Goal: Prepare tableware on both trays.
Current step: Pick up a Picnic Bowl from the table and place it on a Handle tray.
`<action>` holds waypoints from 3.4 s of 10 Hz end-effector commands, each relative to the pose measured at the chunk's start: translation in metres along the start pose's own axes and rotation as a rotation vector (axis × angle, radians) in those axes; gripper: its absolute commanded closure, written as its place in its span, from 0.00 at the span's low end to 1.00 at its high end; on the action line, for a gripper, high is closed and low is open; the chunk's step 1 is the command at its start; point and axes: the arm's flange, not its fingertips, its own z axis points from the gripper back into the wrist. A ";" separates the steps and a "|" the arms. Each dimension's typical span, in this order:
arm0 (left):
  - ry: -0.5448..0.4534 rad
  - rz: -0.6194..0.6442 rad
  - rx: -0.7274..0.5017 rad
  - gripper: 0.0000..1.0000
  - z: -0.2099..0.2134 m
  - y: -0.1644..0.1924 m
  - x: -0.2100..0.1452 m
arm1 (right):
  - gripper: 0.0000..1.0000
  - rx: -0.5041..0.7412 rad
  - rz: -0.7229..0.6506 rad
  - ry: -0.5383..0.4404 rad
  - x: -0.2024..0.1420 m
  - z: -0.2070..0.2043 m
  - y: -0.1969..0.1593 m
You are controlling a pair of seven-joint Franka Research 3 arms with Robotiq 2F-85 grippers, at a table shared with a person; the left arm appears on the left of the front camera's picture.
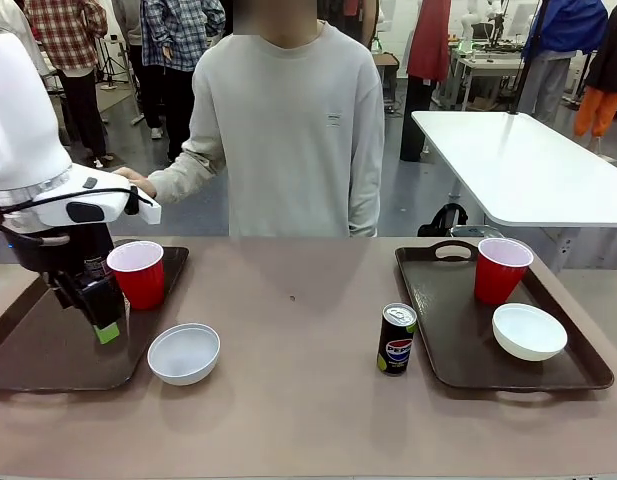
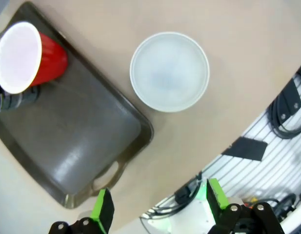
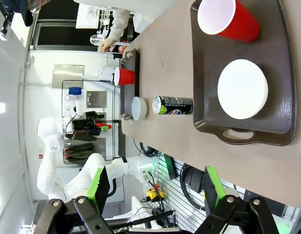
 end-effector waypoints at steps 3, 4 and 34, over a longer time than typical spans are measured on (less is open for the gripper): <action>-0.018 -0.078 -0.053 0.00 -0.066 -0.003 0.037 | 0.00 -0.004 0.010 0.012 -0.003 0.001 0.000; -0.026 -0.079 -0.064 0.00 -0.078 -0.003 0.051 | 0.00 -0.004 0.010 0.012 -0.003 0.001 0.000; 0.021 0.017 -0.008 1.00 -0.122 0.022 0.109 | 0.00 -0.004 0.010 0.012 -0.003 0.001 0.000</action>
